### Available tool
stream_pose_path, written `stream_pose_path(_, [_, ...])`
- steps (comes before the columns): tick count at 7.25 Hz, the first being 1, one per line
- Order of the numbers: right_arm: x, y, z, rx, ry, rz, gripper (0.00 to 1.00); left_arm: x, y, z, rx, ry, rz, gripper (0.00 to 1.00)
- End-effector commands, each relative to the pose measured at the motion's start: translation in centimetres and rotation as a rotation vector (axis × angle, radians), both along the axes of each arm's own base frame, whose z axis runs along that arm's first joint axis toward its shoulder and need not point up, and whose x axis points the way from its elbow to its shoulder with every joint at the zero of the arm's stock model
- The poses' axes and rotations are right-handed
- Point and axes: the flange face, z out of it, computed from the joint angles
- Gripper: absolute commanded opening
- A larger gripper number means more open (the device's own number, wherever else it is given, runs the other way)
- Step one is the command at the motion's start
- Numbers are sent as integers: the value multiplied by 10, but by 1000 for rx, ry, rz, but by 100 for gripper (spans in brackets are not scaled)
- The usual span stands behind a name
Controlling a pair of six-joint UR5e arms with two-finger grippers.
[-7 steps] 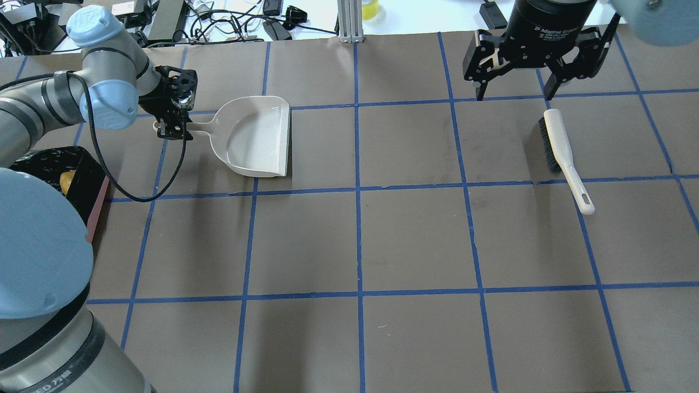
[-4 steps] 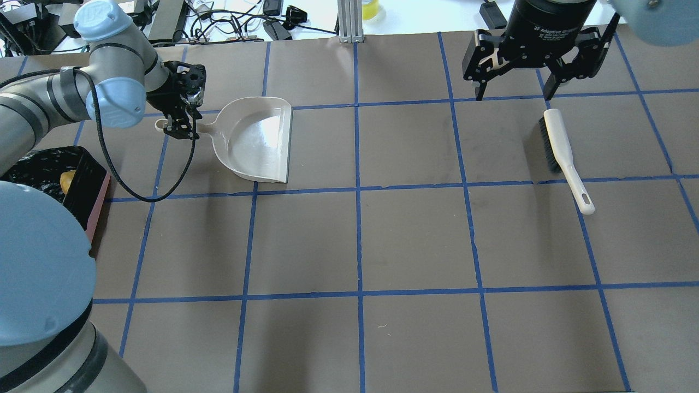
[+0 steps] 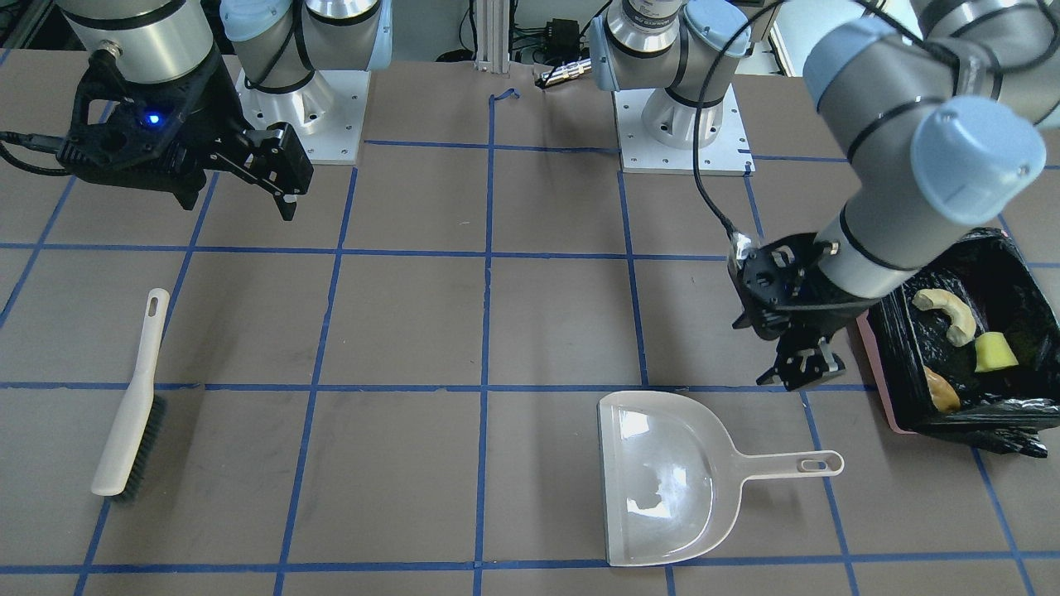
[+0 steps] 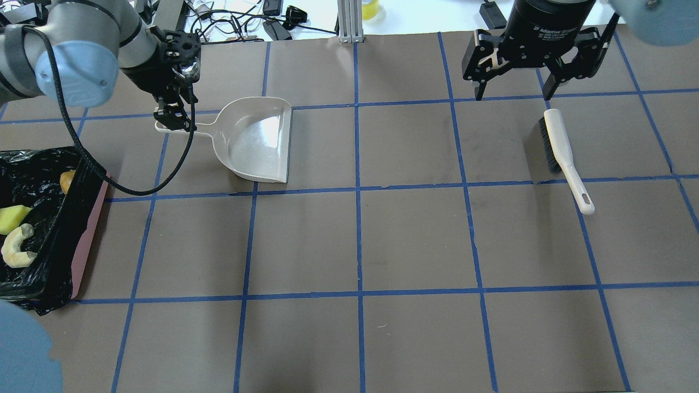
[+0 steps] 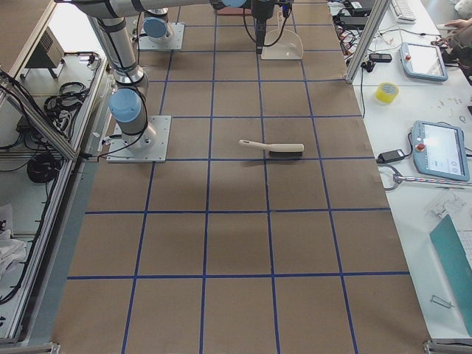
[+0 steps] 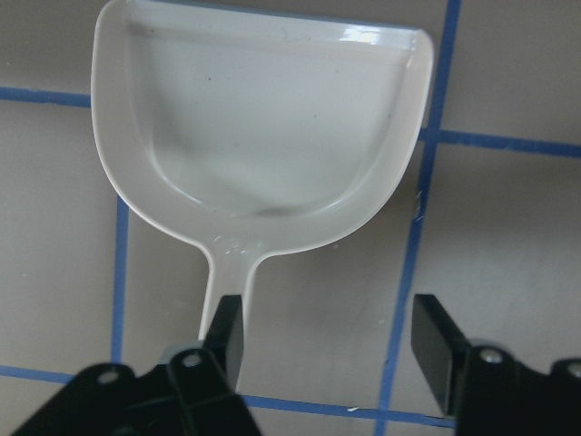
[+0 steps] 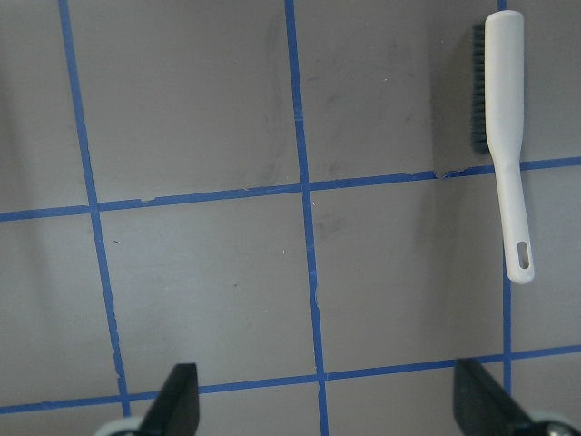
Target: Sweep and dump trash into bin
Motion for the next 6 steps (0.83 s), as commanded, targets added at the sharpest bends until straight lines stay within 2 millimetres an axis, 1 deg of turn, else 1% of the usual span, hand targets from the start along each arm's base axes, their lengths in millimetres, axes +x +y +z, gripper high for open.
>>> stream_pose_path(1, [0,0,0,0,3,0,100,-13,71,74,24,3,255,100])
stream_pose_path(2, [0,0,0,0,3,0,100,-17,96,90,12,9,339,100])
stream_pose_path(3, [0,0,-1,2,2,0,100,-20,117,95,14,14,534,100])
stream_pose_path(4, [0,0,-1,2,3,0,100,-20,127,100,24,13,757,100])
stream_pose_path(5, [0,0,-1,2,2,0,100,-17,127,106,10,1,970,100])
stream_pose_path(6, [-1,-1,-1,2,2,-1,100,-17,128,103,35,10,1211,100])
